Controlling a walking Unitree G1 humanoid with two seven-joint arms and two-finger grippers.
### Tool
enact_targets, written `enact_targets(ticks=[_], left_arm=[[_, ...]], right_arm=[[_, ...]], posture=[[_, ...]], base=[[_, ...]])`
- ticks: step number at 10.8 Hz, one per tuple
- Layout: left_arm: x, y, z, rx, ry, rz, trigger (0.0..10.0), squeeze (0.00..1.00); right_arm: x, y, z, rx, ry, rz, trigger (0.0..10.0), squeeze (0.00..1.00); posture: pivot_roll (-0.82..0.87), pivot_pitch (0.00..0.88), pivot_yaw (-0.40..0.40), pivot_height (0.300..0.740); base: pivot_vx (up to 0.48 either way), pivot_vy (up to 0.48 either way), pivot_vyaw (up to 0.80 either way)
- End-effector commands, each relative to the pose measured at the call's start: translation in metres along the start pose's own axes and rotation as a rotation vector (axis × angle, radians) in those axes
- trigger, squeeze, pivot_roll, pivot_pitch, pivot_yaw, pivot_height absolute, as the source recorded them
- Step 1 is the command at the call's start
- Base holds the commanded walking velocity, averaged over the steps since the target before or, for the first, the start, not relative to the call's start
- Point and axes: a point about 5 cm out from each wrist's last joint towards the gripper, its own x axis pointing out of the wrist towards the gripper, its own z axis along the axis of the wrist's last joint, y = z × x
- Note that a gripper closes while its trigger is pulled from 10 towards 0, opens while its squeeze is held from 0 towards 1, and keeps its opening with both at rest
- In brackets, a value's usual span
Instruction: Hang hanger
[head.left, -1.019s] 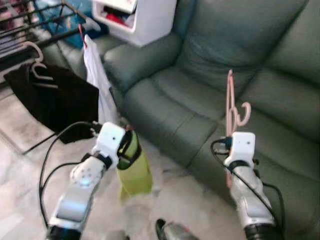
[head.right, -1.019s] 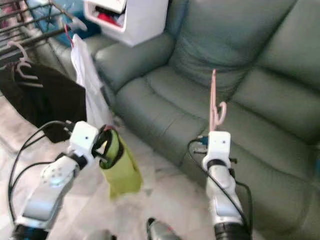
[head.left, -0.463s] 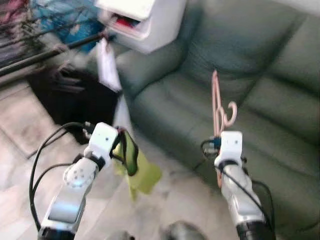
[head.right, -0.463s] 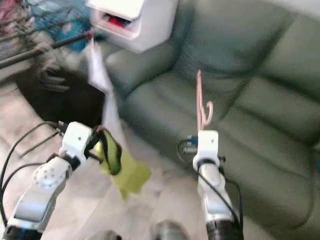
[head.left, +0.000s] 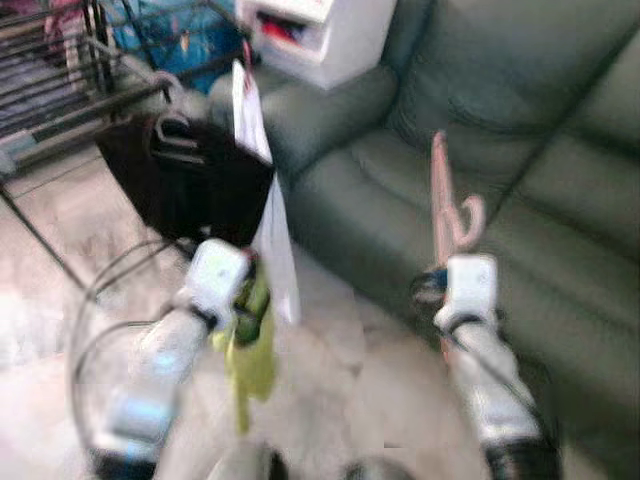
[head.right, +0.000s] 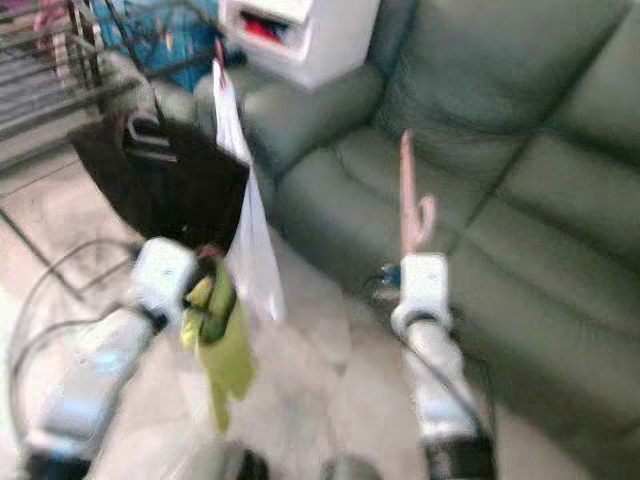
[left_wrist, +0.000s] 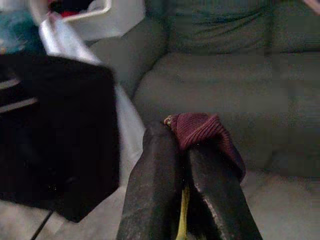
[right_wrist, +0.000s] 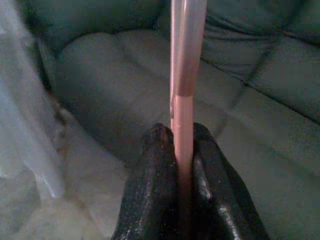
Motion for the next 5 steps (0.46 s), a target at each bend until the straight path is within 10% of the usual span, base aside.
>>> enact_targets(ticks=[1, 5], left_arm=[[0.0, 0.0015, 0.0086, 0.02, -0.041, 0.0, 10.0, 0.0], [0.0, -0.0012, 0.0095, 0.034, -0.052, -0.019, 10.0, 0.0]], right_arm=[[0.001, -0.0007, 0.0002, 0.002, -0.002, -0.007, 10.0, 0.0], [0.0017, 0.0, 0.0007, -0.004, -0.005, -0.006, 10.0, 0.0]], posture=[[0.02, 0.076, -0.07, 0.74], [0.02, 0.075, -0.072, 0.74]], base=[[0.0, 0.0, 0.0], [-0.061, 0.0, 0.0]])
